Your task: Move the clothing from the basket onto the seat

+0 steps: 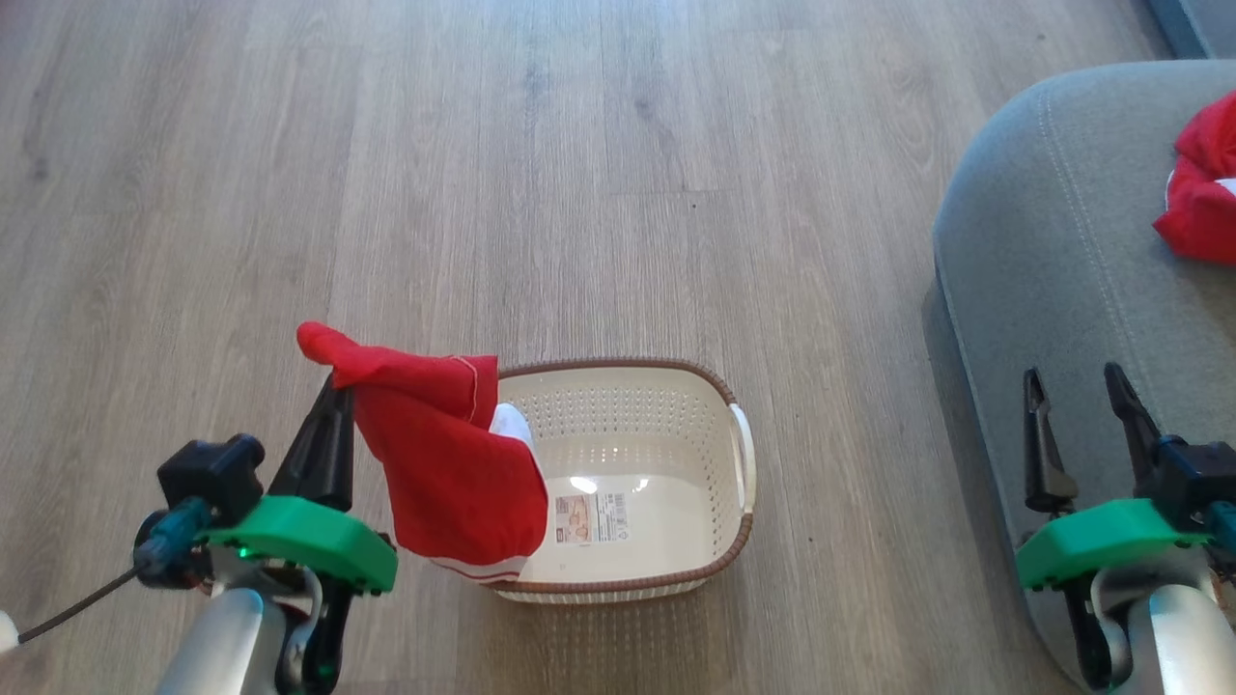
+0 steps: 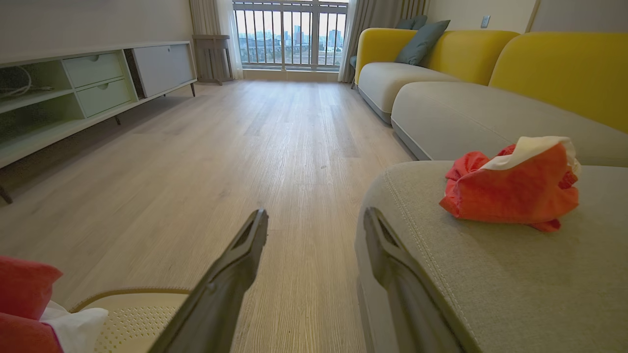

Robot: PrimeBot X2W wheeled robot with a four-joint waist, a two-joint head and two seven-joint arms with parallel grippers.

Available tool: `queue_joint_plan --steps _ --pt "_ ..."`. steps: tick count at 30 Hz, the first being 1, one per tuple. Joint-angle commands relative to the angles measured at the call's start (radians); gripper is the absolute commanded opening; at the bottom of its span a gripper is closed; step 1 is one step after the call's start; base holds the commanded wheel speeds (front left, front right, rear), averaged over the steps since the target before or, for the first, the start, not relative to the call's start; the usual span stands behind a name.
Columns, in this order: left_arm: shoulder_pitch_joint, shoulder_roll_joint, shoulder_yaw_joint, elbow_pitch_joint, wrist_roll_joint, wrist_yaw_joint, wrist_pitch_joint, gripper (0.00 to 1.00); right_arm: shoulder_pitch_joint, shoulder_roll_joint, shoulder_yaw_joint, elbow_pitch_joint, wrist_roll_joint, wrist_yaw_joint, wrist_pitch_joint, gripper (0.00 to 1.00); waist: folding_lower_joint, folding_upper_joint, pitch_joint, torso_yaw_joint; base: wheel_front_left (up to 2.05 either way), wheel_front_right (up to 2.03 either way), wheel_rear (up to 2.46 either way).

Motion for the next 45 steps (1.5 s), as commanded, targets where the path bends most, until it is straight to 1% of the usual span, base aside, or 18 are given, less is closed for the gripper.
queue_joint_plan --steps 1,14,18,20,22,28,30,34,40,45 --pt "-0.042 0.027 0.035 -0.040 0.006 0.007 -0.009 0.00 -0.027 -0.011 0.024 -0.029 0.001 0.000 -0.007 1.00 0.0001 -0.0001 0.004 0.001 0.00 0.00 0.00" --pt "-0.049 0.032 0.031 -0.034 -0.002 0.007 -0.009 0.00 -0.035 -0.012 0.030 -0.027 0.002 0.000 -0.007 1.00 0.0001 -0.0001 0.006 0.002 0.00 0.00 0.00" --pt "-0.059 0.033 0.018 -0.042 0.003 0.000 -0.008 0.00 -0.045 -0.016 0.072 -0.035 0.011 0.000 -0.007 1.00 0.0001 -0.0001 0.007 0.004 0.00 0.00 0.00" --pt "-0.074 0.033 0.008 -0.048 0.005 -0.010 -0.007 0.00 -0.058 -0.023 0.137 -0.043 0.025 0.000 -0.007 1.00 0.0001 -0.0001 0.007 0.005 0.00 0.00 0.00" --pt "-0.093 0.029 -0.013 -0.060 0.013 -0.021 -0.002 0.00 -0.075 -0.039 0.236 -0.046 0.047 0.000 -0.007 1.00 0.0001 -0.0001 0.006 0.007 0.00 0.00 0.00" --pt "-0.157 0.010 -0.091 -0.114 0.046 -0.049 0.043 0.00 -0.187 -0.113 0.616 -0.007 0.153 0.000 -0.007 1.00 0.0001 -0.0001 -0.002 0.019 0.00 0.00 0.00" --pt "-0.180 -0.001 -0.122 -0.127 0.055 -0.061 0.061 0.00 -0.237 -0.138 0.704 0.007 0.190 0.000 -0.007 1.00 0.0001 -0.0001 -0.005 0.030 0.00 0.00 0.00" --pt "-0.207 -0.031 -0.172 -0.149 0.064 -0.072 0.088 0.00 -0.330 -0.159 0.795 0.014 0.227 0.000 -0.007 1.00 0.0001 -0.0001 -0.007 0.044 0.00 0.00 0.00" --pt "-0.230 -0.073 -0.252 -0.190 0.070 -0.091 0.113 0.00 -0.418 -0.173 0.871 0.029 0.252 0.000 -0.007 1.00 0.0001 -0.0001 0.003 0.066 0.00 0.00 0.00" --pt "-0.246 -0.102 -0.311 -0.221 0.065 -0.099 0.117 0.00 -0.453 -0.173 0.933 0.073 0.305 0.000 -0.007 1.00 0.0001 -0.0001 0.008 0.083 0.00 0.00 0.00"
